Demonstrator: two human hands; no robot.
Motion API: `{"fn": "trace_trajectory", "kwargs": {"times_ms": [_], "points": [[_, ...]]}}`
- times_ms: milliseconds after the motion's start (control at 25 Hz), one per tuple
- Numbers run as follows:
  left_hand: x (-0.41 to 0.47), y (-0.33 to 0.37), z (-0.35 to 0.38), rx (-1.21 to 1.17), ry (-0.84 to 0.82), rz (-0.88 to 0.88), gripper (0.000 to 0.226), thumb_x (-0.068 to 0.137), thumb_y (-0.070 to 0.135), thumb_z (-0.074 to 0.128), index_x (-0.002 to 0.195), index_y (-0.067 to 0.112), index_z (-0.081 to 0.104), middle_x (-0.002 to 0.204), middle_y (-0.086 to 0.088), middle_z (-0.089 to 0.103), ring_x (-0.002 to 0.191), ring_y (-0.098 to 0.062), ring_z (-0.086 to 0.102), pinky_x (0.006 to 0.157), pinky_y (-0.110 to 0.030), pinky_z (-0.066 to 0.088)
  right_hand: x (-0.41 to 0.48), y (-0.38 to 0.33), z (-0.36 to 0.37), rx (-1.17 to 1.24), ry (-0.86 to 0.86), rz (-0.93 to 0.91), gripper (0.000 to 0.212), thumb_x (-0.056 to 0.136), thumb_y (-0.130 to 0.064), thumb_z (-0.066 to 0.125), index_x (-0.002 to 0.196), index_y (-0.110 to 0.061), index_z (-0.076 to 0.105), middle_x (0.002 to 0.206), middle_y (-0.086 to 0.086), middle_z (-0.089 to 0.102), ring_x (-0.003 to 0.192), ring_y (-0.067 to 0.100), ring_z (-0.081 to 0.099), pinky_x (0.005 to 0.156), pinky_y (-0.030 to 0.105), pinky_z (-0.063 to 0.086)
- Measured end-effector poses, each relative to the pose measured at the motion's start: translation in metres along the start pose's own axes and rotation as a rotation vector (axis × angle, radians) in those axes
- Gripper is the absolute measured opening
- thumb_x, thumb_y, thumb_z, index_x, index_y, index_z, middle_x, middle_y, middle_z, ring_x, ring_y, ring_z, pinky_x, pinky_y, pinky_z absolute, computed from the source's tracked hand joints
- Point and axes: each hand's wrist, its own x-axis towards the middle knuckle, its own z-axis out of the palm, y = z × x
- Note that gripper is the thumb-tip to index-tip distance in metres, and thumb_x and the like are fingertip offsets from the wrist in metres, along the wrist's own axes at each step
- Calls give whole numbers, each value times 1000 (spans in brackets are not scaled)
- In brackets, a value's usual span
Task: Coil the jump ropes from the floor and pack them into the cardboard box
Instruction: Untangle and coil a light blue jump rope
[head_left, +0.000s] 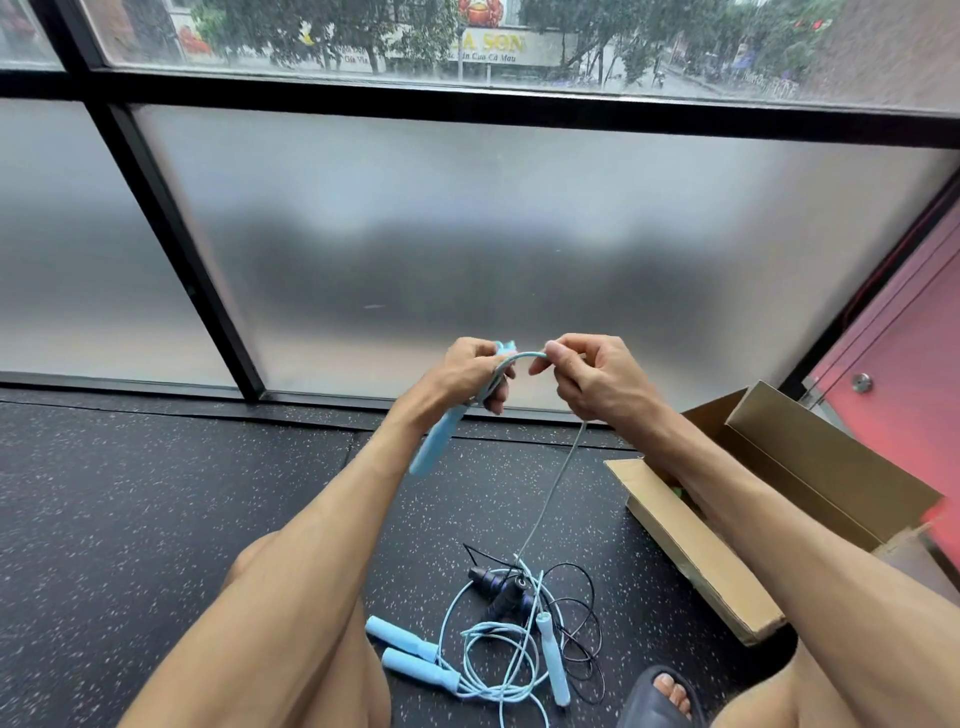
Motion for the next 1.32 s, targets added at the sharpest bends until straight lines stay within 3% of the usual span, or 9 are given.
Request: {"fn": "trace_trajectory", "kwargs": {"times_ms": [120, 240, 360, 440, 560, 760, 880, 1040, 1320], "points": [[-9, 8, -1, -115, -220, -68, 27, 100, 16, 47, 76, 5, 55, 51, -4, 37, 42, -15, 31, 49, -27, 27, 3, 9, -14, -89, 143, -23, 31, 104, -17, 48, 86, -2, 67, 47, 0, 37, 37, 11, 28, 38, 22, 24], [-13, 13, -2, -255, -300, -80, 44, 101, 38, 48, 63, 15, 45, 50, 2, 22, 42, -12, 16, 52, -32, 12, 2, 19, -21, -202, 114, -29, 29, 101, -23, 54, 83, -4, 66, 51, 2, 46, 42, 12, 37, 43, 27, 32], [-11, 16, -4, -437, -235, -47, 49, 98, 39, 55, 60, 22, 29, 49, 5, 17, 42, -11, 12, 48, -30, 10, -4, 28, -17, -212, -136, 140, 29, 99, -30, 55, 85, -6, 65, 64, 9, 63, 57, 20, 61, 58, 34, 53], [-10, 16, -7, -570, -199, -43, 49, 98, 37, 55, 63, 23, 24, 50, 6, 14, 40, -10, 13, 46, -28, 11, -10, 40, -11, -305, -349, 314, 26, 98, -30, 57, 93, -6, 65, 84, 8, 75, 80, 18, 71, 77, 33, 56], [-8, 17, -12, -713, -144, -40, 51, 98, 38, 53, 56, 23, 29, 46, 7, 16, 36, -8, 15, 46, -27, 11, -18, 65, 0, -513, -520, 439, 22, 97, -24, 60, 99, -2, 67, 99, 9, 75, 88, 17, 69, 80, 33, 53], [-1, 7, -24, -748, 118, -45, 49, 97, 37, 58, 62, 24, 26, 43, 8, 17, 34, -8, 16, 39, -22, 14, -13, 55, 0, -233, -245, 466, 21, 101, -13, 53, 104, 6, 60, 83, 23, 74, 77, 36, 74, 72, 43, 62], [0, 2, -27, -724, 241, -57, 51, 97, 34, 59, 60, 24, 25, 42, 8, 18, 33, -8, 17, 38, -20, 15, -10, 24, -3, -49, -20, 271, 18, 100, -9, 54, 102, 7, 61, 68, 23, 69, 56, 35, 69, 55, 42, 61], [-1, 3, -23, -650, 245, -60, 52, 98, 34, 59, 59, 24, 26, 42, 8, 19, 34, -9, 16, 40, -20, 15, -1, -1, -21, 43, 291, -31, 22, 100, -15, 55, 102, 3, 69, 49, 7, 52, 35, 21, 45, 36, 24, 43], [0, -2, -19, -555, 225, -87, 54, 97, 36, 59, 57, 24, 26, 43, 7, 19, 35, -10, 17, 41, -21, 15, -4, 12, -18, -156, 245, -73, 19, 101, -11, 50, 98, 3, 64, 58, 19, 66, 47, 35, 65, 47, 39, 57]]}}
